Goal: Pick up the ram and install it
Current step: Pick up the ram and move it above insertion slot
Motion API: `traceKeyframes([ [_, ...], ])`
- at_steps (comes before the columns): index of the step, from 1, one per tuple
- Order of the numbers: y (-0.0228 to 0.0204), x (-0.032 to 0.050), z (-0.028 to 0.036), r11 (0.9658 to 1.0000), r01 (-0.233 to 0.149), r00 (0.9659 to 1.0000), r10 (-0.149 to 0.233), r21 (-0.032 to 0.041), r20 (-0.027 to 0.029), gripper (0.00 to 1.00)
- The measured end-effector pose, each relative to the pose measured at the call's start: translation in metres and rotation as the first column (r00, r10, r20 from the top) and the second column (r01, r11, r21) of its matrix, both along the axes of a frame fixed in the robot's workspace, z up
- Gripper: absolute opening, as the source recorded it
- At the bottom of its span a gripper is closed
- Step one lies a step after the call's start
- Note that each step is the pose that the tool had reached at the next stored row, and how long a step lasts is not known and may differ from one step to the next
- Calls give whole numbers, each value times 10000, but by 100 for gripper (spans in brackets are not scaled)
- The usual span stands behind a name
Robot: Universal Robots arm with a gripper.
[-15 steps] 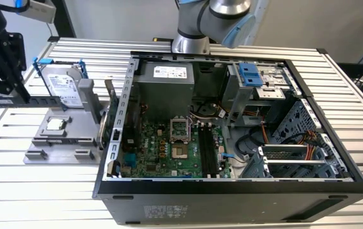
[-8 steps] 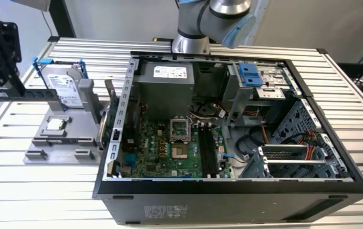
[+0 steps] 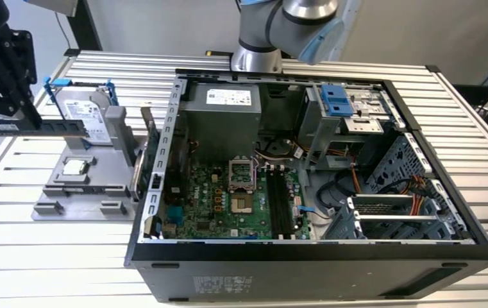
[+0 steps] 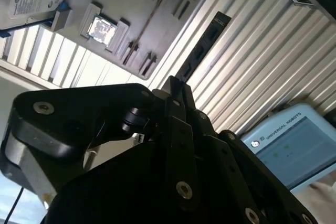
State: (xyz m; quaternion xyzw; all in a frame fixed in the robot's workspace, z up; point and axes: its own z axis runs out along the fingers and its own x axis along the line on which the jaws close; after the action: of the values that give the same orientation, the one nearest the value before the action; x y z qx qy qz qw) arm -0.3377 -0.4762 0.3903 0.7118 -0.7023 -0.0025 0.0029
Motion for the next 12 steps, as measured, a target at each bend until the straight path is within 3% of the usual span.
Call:
traceKeyframes([
  [12,0,537,0,10000,0,9999,0,0,-157,0],
])
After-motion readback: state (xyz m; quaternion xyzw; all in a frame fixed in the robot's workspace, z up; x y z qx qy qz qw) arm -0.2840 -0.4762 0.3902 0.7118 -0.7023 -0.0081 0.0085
